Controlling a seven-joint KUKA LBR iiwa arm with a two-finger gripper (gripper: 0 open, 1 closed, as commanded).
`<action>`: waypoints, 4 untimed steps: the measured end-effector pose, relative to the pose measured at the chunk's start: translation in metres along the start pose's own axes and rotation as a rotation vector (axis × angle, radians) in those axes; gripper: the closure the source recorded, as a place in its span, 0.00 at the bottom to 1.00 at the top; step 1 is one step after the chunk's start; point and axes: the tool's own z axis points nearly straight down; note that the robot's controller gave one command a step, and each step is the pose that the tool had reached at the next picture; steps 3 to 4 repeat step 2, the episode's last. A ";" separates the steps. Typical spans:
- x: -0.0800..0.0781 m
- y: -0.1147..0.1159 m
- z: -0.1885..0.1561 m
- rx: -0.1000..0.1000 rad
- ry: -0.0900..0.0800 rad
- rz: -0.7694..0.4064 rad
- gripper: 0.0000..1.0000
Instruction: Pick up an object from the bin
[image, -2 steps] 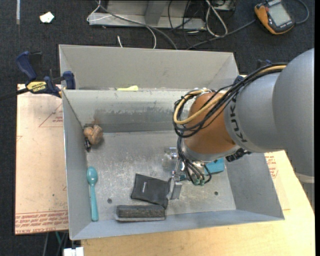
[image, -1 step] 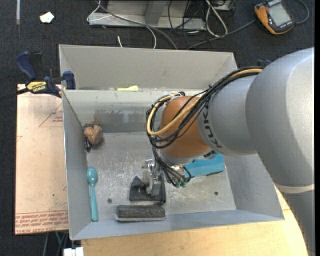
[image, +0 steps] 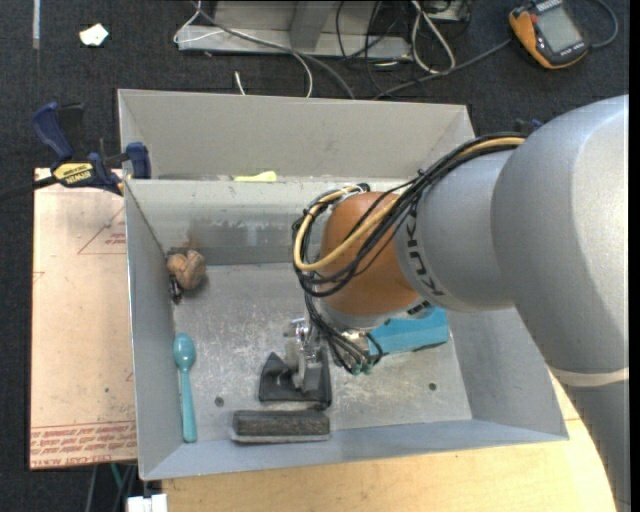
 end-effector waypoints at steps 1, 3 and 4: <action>-0.007 0.002 -0.054 0.000 0.005 -0.038 1.00; -0.030 0.006 -0.131 -0.001 0.004 -0.007 1.00; -0.030 0.006 -0.131 -0.001 0.004 -0.007 1.00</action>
Offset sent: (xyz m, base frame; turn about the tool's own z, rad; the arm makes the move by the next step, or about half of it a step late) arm 0.0500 0.0177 0.2023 0.0525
